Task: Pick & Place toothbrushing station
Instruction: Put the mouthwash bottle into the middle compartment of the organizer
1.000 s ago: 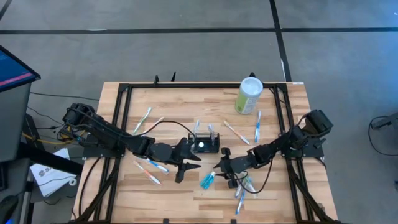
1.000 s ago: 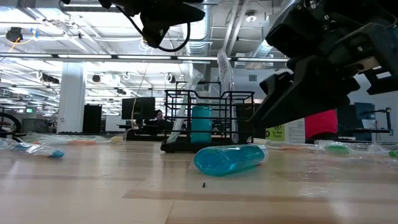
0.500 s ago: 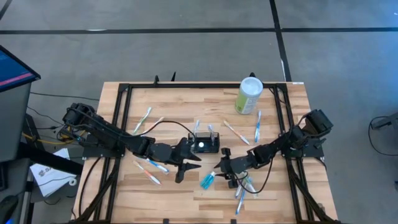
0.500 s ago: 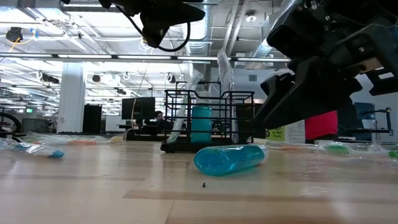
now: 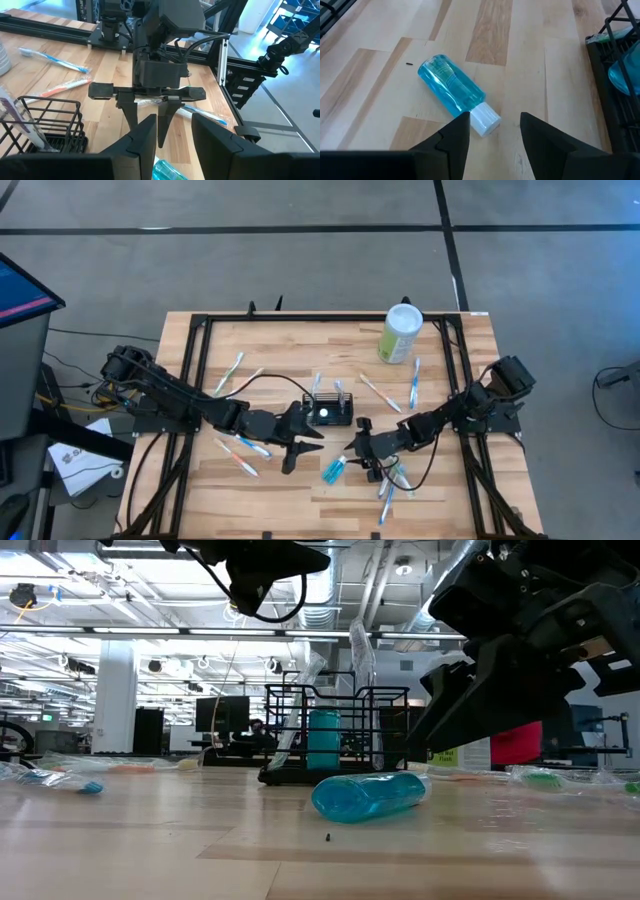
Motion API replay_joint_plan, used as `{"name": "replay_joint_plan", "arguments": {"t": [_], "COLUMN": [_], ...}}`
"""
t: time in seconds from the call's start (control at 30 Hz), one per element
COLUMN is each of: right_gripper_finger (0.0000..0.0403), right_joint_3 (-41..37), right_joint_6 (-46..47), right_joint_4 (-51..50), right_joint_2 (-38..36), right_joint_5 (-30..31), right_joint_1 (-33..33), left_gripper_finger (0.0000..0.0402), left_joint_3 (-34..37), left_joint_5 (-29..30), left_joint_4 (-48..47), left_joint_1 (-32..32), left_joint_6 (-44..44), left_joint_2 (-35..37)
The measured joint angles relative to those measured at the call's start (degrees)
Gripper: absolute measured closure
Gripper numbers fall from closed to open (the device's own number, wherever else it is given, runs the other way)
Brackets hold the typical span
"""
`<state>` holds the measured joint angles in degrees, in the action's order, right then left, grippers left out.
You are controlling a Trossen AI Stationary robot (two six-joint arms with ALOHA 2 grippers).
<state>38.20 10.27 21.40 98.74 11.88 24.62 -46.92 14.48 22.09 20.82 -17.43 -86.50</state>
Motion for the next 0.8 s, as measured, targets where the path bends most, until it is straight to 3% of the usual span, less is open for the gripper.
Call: {"name": "replay_joint_plan", "arguments": {"t": [0.3,0.8], "right_gripper_finger": [0.0216,0.0227], "right_joint_3": [0.00,0.11], "right_joint_6": [-1.43,-5.33], "right_joint_4": [-0.16,-0.33], "right_joint_2": [-0.02,-0.07], "right_joint_5": [-1.57,-4.52], "right_joint_1": [-1.40,-1.52], "left_gripper_finger": [0.0285,0.0285], "left_joint_3": [0.02,0.02], "left_joint_5": [0.00,0.00], "left_joint_4": [0.37,0.80], "left_joint_1": [0.00,0.00], "left_joint_6": [0.00,0.02], "left_joint_2": [0.00,0.00]}}
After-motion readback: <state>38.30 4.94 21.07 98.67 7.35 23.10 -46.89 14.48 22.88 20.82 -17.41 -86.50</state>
